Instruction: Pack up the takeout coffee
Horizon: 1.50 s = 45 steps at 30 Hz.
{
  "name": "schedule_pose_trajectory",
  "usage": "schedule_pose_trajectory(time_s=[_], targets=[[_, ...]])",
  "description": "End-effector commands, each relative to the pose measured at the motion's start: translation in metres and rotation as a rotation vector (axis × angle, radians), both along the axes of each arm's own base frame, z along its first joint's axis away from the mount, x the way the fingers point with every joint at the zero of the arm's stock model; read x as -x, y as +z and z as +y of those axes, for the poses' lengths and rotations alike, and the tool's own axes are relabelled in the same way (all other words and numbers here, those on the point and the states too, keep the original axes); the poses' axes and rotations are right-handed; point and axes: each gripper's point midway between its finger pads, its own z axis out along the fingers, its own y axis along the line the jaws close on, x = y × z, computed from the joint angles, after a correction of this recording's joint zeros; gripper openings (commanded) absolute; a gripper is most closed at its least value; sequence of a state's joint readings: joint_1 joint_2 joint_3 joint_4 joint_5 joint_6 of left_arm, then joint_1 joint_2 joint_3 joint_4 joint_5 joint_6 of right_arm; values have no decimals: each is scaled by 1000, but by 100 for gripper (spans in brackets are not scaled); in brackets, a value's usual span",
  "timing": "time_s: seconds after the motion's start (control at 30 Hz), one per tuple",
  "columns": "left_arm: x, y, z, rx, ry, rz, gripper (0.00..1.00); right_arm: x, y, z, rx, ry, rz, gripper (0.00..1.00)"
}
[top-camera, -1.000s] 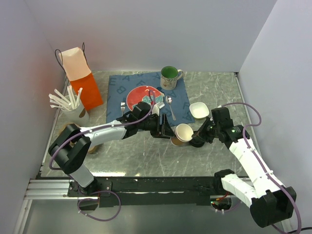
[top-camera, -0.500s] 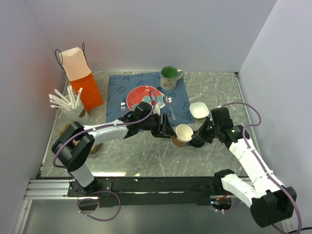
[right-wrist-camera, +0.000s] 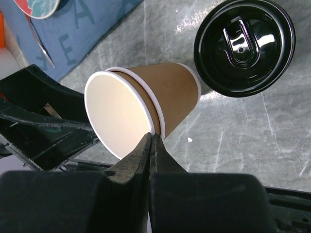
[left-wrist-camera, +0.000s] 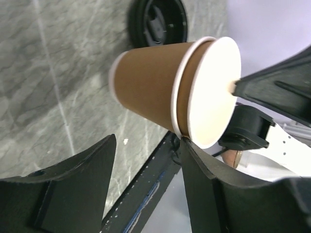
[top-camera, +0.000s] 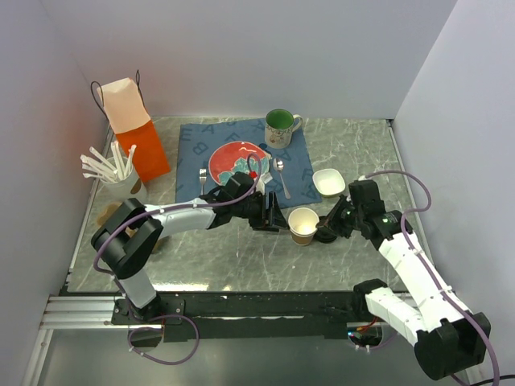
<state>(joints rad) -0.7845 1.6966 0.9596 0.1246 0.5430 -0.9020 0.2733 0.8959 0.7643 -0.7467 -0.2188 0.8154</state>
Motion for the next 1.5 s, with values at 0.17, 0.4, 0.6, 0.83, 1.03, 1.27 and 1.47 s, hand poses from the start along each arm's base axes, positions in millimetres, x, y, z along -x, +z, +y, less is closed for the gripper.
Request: schedule_pose_trajectory(time_s=[0.17, 0.4, 0.6, 0.83, 1.03, 1.27, 1.47], targets=[[-2, -8, -2, -45, 6, -36, 61, -1, -10, 8, -37, 13, -25, 0], [1, -8, 0, -62, 4, -52, 61, 5, -18, 10, -42, 18, -2, 0], [2, -21, 3, -121, 11, -50, 61, 2, -11, 14, -65, 13, -15, 0], [3, -31, 5, -162, 20, -48, 61, -1, -12, 19, -97, 0, -6, 0], [7, -40, 11, -213, 22, -34, 60, -3, -7, 17, -88, -10, -20, 0], [7, -38, 11, -215, 23, -43, 61, -5, 8, 8, -47, -40, -48, 0], [6, -35, 13, -223, 29, -50, 61, -1, 11, 3, -28, -43, -54, 0]])
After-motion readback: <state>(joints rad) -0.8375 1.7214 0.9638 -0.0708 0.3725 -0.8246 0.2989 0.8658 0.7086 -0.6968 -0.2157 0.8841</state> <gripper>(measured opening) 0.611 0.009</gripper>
